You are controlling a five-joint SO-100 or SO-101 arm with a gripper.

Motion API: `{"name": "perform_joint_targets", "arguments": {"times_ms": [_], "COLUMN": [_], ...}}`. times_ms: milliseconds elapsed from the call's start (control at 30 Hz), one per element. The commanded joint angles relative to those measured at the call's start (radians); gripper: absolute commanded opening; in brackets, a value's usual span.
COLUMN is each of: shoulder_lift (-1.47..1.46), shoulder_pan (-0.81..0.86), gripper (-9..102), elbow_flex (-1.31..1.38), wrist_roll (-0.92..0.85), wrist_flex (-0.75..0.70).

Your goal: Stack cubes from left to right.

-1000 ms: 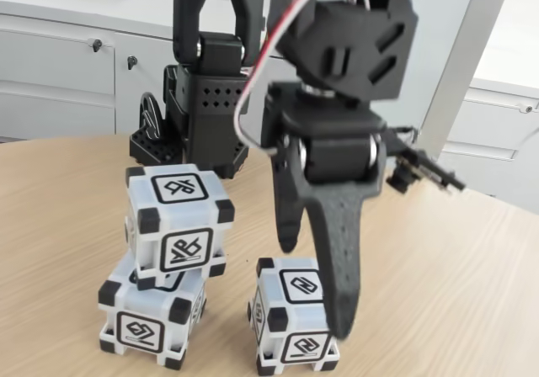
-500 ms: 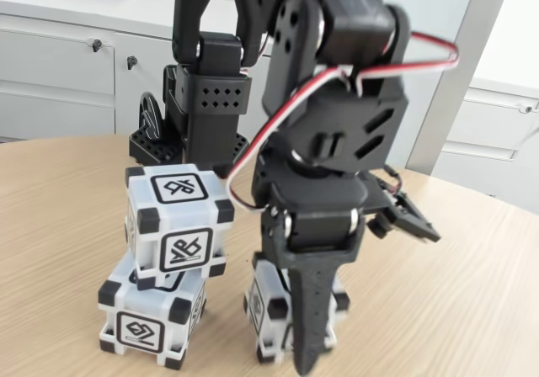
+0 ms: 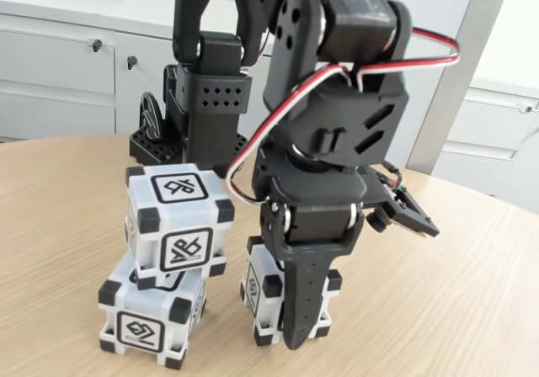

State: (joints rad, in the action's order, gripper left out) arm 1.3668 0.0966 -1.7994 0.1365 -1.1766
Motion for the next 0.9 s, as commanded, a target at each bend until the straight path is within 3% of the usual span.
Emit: {"name": "perform_joint_targets", "arguments": {"times_ms": [0,333,867], "shoulder_lift": [0.063,0.295,0.299], "shoulder_pan": [0.009,0.048,0.092], "gripper": [22,21,21], "elbow_flex": [0.018,0.014,0.169], "wrist_roll": [0.015,0.02,0.052], "wrist_flex": [-0.002,-0.003,-0.006]}}
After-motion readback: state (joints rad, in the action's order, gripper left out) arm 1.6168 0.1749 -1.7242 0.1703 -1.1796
